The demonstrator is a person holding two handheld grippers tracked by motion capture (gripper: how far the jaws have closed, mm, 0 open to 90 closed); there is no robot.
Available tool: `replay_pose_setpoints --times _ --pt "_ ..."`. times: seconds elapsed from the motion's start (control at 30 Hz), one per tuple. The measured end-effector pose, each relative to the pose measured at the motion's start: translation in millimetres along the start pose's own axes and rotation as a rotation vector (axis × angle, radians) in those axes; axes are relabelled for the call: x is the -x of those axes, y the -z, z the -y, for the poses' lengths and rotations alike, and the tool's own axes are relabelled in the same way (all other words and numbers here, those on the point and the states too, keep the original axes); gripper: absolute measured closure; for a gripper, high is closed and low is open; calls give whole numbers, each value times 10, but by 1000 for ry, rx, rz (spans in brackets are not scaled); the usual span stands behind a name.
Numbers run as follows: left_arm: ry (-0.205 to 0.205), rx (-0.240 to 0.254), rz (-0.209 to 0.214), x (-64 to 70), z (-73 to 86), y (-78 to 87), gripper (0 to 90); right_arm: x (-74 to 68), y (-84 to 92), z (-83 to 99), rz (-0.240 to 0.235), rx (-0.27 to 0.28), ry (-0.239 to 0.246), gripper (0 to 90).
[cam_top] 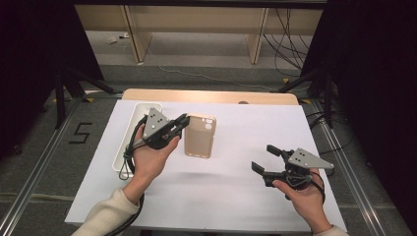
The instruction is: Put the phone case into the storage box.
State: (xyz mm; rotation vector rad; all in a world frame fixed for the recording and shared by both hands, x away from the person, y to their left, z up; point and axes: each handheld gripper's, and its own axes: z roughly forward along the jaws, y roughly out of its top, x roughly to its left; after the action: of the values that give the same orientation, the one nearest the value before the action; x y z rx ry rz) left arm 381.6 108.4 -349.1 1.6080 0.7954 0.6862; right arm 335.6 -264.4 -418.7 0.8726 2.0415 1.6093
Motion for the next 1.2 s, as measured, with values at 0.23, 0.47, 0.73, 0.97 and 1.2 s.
replay_pose_setpoints --times 0.23,0.47,0.73,0.97,1.2 --pt "1 2 -7 -17 -6 20 842 -11 -19 23 0 14 15 184" --pt "-1 5 -25 -73 -28 52 842 -8 -17 36 -7 13 5 185" --pt "-4 8 -32 -107 -38 69 842 -7 -14 39 0 6 10 185" --pt "-3 13 -36 -143 -38 78 842 -1 -14 39 -4 18 6 186" --pt "-8 11 -36 -180 -46 92 842 3 -13 42 -2 17 5 186"
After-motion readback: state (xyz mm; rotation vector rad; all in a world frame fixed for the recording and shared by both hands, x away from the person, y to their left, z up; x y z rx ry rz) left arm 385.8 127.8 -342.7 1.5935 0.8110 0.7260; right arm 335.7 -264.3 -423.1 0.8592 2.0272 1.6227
